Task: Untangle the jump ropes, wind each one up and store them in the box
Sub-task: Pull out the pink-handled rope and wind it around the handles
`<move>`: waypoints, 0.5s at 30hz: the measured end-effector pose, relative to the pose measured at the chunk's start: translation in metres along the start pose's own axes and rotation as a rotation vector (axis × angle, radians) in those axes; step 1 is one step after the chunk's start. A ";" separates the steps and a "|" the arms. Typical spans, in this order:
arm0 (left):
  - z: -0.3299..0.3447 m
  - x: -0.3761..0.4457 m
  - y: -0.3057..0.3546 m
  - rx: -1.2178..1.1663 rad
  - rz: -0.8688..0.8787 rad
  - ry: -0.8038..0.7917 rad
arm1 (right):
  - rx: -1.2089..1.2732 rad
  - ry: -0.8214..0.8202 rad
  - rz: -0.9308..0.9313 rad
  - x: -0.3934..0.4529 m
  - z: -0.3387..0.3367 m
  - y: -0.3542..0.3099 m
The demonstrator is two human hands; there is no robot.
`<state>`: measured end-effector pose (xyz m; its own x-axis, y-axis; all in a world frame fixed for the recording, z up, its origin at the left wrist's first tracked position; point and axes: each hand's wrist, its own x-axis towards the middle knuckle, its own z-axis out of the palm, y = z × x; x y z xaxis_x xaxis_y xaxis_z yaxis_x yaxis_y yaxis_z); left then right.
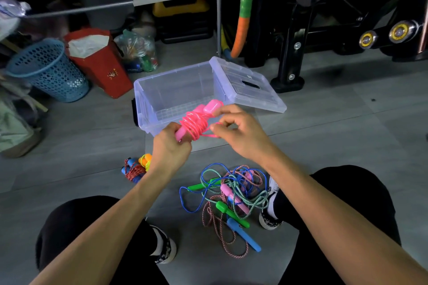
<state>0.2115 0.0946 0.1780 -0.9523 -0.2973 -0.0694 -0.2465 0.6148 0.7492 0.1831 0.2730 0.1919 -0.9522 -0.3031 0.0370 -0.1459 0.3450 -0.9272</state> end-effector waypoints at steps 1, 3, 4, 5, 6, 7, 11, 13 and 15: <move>0.003 -0.003 0.002 0.045 0.070 0.042 | 0.146 0.030 0.042 0.002 -0.001 -0.002; 0.010 -0.008 0.007 0.105 0.209 0.097 | 0.398 0.120 0.125 0.006 -0.003 -0.007; 0.012 -0.011 0.010 0.130 0.268 0.107 | 0.487 0.166 0.157 0.007 -0.003 -0.009; 0.015 -0.014 0.013 0.156 0.313 0.112 | 0.552 0.210 0.180 0.009 -0.003 -0.010; 0.018 -0.017 0.015 0.185 0.349 0.115 | 0.590 0.249 0.194 0.010 -0.004 -0.011; 0.020 -0.019 0.017 0.213 0.374 0.116 | 0.601 0.280 0.200 0.011 -0.003 -0.011; 0.022 -0.019 0.020 0.278 0.425 0.133 | 0.444 0.335 0.145 0.012 0.003 -0.007; 0.022 -0.017 0.020 0.299 0.438 0.147 | 0.202 0.373 0.028 0.010 0.009 -0.004; 0.023 -0.017 0.020 0.317 0.440 0.146 | 0.020 0.442 -0.094 0.008 0.015 0.000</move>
<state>0.2191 0.1289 0.1790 -0.9482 -0.0475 0.3140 0.1050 0.8863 0.4510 0.1789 0.2576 0.1866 -0.9589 0.0781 0.2729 -0.2360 0.3152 -0.9192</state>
